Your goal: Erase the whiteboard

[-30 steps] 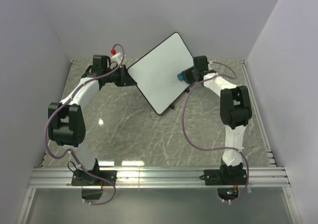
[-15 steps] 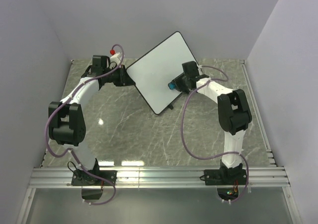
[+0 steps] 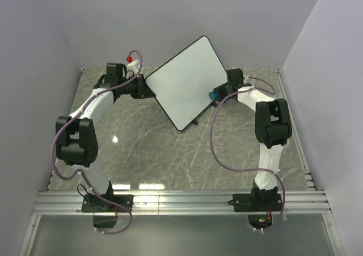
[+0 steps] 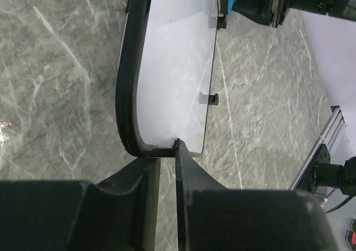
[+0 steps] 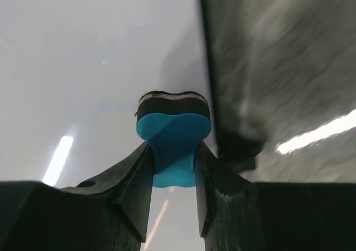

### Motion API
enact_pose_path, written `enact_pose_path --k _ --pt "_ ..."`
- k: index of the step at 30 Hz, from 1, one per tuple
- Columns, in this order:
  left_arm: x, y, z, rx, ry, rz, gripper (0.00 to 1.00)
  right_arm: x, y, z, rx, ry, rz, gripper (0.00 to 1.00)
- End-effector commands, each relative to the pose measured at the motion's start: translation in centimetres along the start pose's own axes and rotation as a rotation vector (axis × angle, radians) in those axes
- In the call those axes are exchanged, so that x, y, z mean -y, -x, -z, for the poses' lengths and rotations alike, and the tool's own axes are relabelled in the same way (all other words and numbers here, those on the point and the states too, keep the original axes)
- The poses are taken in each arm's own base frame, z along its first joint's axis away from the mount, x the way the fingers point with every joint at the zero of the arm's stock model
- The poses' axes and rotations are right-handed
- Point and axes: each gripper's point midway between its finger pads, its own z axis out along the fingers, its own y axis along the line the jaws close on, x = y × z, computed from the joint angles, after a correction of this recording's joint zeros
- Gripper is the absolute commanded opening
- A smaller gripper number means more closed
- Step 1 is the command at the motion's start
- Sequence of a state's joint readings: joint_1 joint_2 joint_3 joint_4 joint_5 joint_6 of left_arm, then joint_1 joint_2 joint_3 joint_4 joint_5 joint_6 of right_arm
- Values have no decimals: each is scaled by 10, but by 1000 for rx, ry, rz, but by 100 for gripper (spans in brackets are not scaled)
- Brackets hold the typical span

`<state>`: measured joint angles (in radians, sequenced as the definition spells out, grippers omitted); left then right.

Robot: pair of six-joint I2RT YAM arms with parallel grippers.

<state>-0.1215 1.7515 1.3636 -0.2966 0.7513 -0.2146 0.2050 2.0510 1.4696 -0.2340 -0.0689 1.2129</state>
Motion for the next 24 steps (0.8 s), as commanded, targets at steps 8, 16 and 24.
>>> enact_pose_path --k 8,16,24 --pt "20 6 0 16 -51 -111 0 2 53 -24 83 3 -56 0" --pt "22 5 -2 14 -66 -111 0 -51 60 -18 87 107 -54 0" --pt "21 4 -5 7 -70 -109 0 -75 52 -19 70 147 -57 0"
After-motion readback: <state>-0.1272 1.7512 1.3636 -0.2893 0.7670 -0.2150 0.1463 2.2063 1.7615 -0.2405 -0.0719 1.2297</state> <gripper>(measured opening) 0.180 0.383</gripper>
